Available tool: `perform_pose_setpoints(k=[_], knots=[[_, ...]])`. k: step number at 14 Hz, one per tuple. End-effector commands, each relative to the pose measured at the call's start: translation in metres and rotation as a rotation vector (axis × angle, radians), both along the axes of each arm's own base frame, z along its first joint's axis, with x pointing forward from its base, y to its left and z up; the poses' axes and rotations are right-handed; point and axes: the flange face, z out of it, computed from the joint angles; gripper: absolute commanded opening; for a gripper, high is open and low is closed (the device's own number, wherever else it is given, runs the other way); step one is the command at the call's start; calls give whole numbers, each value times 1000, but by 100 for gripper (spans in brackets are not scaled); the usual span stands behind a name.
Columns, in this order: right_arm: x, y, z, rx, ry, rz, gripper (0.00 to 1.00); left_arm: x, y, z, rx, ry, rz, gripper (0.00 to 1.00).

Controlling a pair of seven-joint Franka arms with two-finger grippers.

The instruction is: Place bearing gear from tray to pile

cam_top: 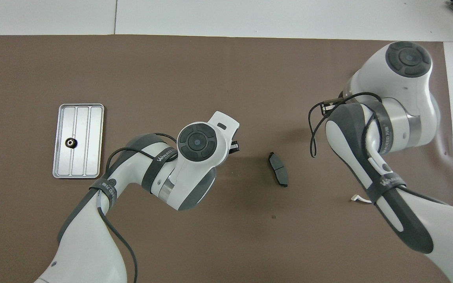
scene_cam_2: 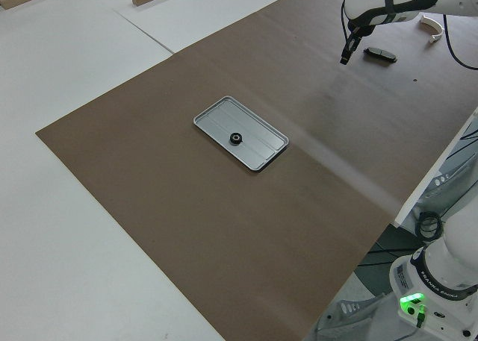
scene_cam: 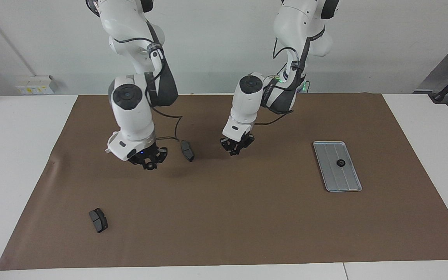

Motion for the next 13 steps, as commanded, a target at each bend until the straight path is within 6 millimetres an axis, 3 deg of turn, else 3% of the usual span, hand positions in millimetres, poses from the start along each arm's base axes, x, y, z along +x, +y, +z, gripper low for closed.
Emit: perform_pose_setpoints(k=[1, 2, 3, 5, 8, 9, 10, 11, 12, 13], knots=[[-4, -56, -24, 66, -31, 6, 0, -1, -12, -8, 11, -14, 4, 0], [-1, -66, -30, 66, -46, 12, 0, 0, -13, -7, 9, -16, 3, 17], [2, -77, -41, 64, -55, -1, 0, 1, -13, -5, 2, -26, 4, 42], [9, -95, -69, 60, -72, -28, 0, 10, -8, 0, 0, -41, 7, 69], [20, -104, -97, 93, -121, -79, 0, 22, 5, 6, 15, -52, 11, 71], [22, -103, -100, 102, -134, -89, 0, 32, 19, 12, 15, -55, 30, 69], [22, -103, -100, 102, -134, -90, 1, 52, 53, 21, 26, -48, 59, 66], [21, -103, -101, 103, -132, -96, 88, 67, 88, 29, 41, -24, 34, 61], [21, -101, -100, 104, -128, -96, 100, 79, 121, 35, 55, -2, -8, 60], [22, -95, -93, 105, -134, -86, 100, 87, 147, 40, 60, 15, -43, 60]])
